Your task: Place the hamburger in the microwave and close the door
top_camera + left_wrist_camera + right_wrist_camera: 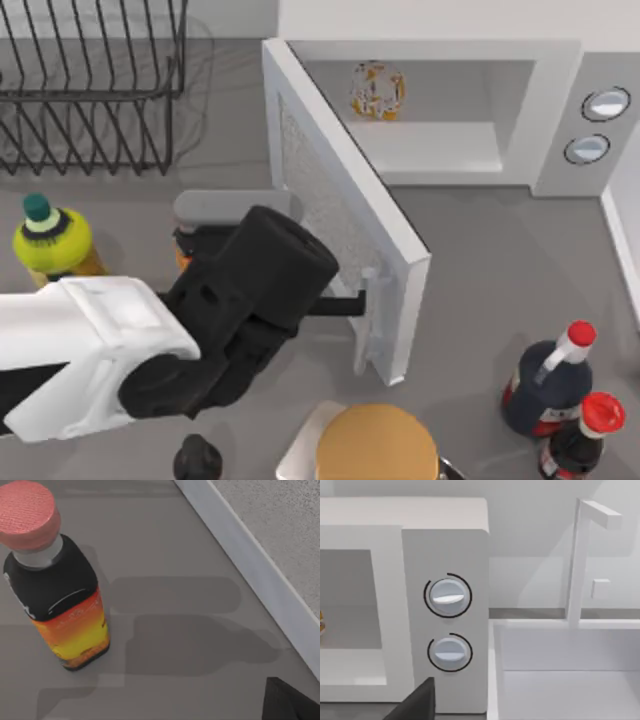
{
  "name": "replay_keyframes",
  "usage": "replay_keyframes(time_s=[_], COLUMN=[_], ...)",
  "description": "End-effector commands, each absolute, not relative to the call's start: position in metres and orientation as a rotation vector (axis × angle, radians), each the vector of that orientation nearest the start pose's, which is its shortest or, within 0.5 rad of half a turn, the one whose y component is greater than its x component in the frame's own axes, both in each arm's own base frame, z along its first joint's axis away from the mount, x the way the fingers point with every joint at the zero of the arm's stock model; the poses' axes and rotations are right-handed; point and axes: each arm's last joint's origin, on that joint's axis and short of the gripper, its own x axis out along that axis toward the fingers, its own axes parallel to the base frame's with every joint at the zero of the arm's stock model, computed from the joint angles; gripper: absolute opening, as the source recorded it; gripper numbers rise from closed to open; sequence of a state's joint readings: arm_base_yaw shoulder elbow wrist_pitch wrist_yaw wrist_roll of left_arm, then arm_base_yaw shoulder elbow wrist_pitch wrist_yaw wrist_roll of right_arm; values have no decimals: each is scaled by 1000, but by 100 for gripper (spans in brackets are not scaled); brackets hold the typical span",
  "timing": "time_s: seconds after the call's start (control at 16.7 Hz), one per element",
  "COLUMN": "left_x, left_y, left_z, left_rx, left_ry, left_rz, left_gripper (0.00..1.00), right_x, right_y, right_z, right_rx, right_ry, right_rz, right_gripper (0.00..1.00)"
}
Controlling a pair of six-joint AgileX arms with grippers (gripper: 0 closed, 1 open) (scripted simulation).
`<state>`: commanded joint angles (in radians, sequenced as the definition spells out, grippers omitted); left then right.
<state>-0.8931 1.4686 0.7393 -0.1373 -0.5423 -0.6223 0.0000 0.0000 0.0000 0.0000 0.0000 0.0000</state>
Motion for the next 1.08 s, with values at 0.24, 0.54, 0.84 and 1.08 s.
replay_keyframes(time_s=[0.24,0.54,0.84,1.08], left_x=[188,186,193,186], left_y=[-225,-236,-292,-323], left_z=[172,172,177,173], left_rx=[-34,-30,-50,-37], left_ry=[705,711,702,706], left_rz=[-94,-91,-95,-97], left_gripper=[0,0,0,0], right_x=[106,106,106,106], right_y=[-1,-1,-1,-1], right_z=[160,160,160,160], right_rx=[0,0,0,0], right_ry=[0,0,0,0], right_rz=[0,0,0,0], right_gripper=[100,100,100,100])
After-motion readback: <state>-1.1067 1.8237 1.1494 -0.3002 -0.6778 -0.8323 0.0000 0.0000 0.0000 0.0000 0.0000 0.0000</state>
